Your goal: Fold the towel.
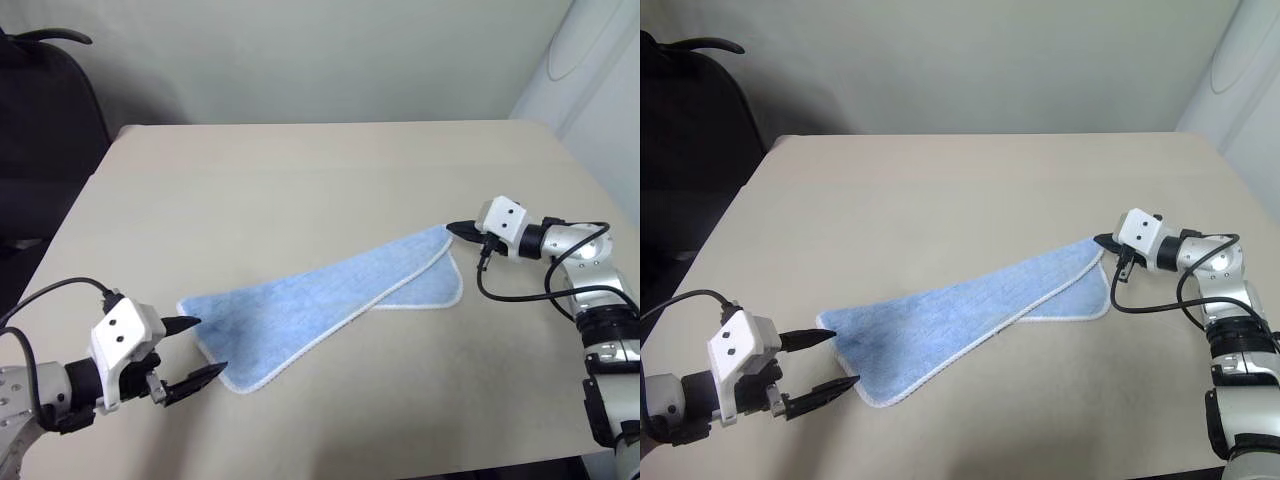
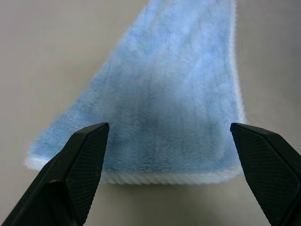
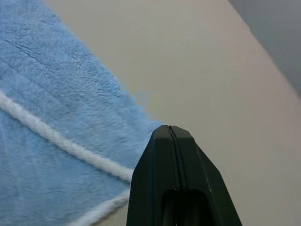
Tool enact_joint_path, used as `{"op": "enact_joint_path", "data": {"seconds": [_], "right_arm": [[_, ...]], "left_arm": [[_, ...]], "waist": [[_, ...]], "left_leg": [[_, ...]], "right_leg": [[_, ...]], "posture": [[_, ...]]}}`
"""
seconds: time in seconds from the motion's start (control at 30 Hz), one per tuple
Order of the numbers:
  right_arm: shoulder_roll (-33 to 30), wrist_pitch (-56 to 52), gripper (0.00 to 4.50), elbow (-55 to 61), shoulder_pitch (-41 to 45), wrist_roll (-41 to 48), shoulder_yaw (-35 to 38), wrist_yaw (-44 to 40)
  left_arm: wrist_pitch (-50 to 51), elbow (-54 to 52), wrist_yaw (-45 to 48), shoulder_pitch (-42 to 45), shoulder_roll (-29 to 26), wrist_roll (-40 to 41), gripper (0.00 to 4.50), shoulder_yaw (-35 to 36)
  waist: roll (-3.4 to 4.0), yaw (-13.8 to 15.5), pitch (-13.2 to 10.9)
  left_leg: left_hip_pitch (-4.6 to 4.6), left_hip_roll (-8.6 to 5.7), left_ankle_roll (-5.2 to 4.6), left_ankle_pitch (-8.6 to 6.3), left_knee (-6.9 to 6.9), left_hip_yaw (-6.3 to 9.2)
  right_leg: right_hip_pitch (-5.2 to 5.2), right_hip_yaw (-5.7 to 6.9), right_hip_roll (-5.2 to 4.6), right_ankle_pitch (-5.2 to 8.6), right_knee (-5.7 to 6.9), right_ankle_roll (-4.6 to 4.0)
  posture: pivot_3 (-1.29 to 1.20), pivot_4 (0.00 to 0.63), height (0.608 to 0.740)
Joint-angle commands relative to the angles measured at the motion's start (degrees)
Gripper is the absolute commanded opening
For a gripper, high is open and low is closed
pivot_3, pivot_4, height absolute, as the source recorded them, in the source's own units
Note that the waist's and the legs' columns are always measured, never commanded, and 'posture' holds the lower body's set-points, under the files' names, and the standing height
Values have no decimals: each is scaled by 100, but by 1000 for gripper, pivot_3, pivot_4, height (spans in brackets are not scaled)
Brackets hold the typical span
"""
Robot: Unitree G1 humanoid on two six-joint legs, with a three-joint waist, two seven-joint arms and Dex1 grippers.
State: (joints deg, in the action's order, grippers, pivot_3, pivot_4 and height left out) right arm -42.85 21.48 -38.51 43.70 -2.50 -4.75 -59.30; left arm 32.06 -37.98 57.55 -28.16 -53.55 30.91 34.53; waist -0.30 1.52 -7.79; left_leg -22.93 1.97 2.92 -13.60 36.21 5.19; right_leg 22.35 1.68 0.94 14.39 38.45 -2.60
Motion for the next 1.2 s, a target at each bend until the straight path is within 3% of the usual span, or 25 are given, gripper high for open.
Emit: {"op": "enact_joint_path", "data": {"seconds": [0.03,0.1,0.27,0.47,0.7,0.97,1.1,1.2], "right_arm": [[-192,903,379,-571,343,-405,-273,-125],[-238,1261,869,-997,579,-584,-422,-154],[-270,1996,2583,-1937,1155,-1119,-729,157],[-385,2852,4485,-2604,1577,-2435,-1438,1533],[-285,2946,4485,-3078,2074,-3775,-2250,3430],[63,2913,4485,-3441,2428,-4371,-2739,4290],[130,2996,3569,-3500,2465,-4465,-2851,4422],[113,3049,2454,-3529,2461,-4409,-2816,4379]], "left_arm": [[-208,-151,226,-91,-136,-194,4500,86],[-219,-135,238,-38,-152,-235,4500,16],[-243,-145,172,27,-52,-350,4500,-233],[-278,-322,156,-95,110,-395,4500,-446],[-308,-234,64,60,141,-428,4500,-666],[-383,-139,36,196,173,-542,4500,-799],[-404,-153,11,192,195,-580,4500,-776],[-427,-127,1,181,198,-620,4500,-737]], "waist": [[0,4,0],[0,6,0],[5,-2,-1],[6,-2,0],[10,-4,-2],[10,-9,-2],[10,-9,-2],[10,-15,-2]], "left_leg": [[0,0,-2,-1,0,0],[-1,0,-3,-2,2,1],[-1,0,-1,-3,4,0],[2,4,0,-13,5,0],[4,7,-1,-14,12,-2],[0,7,-1,-15,10,-2],[-4,7,-2,-16,10,-2],[-4,7,-2,-16,9,-2]], "right_leg": [[-1,0,0,0,0,0],[-1,0,0,1,3,-2],[2,-1,-2,2,11,-3],[3,0,-1,7,19,-12],[4,0,-2,8,33,-14],[12,0,-2,10,35,-17],[15,0,-2,10,33,-17],[15,-1,-3,10,33,-17]], "posture": [[0,150,740],[0,150,740],[0,150,740],[0,150,740],[0,150,740],[0,150,740],[0,150,740],[0,150,740]]}}
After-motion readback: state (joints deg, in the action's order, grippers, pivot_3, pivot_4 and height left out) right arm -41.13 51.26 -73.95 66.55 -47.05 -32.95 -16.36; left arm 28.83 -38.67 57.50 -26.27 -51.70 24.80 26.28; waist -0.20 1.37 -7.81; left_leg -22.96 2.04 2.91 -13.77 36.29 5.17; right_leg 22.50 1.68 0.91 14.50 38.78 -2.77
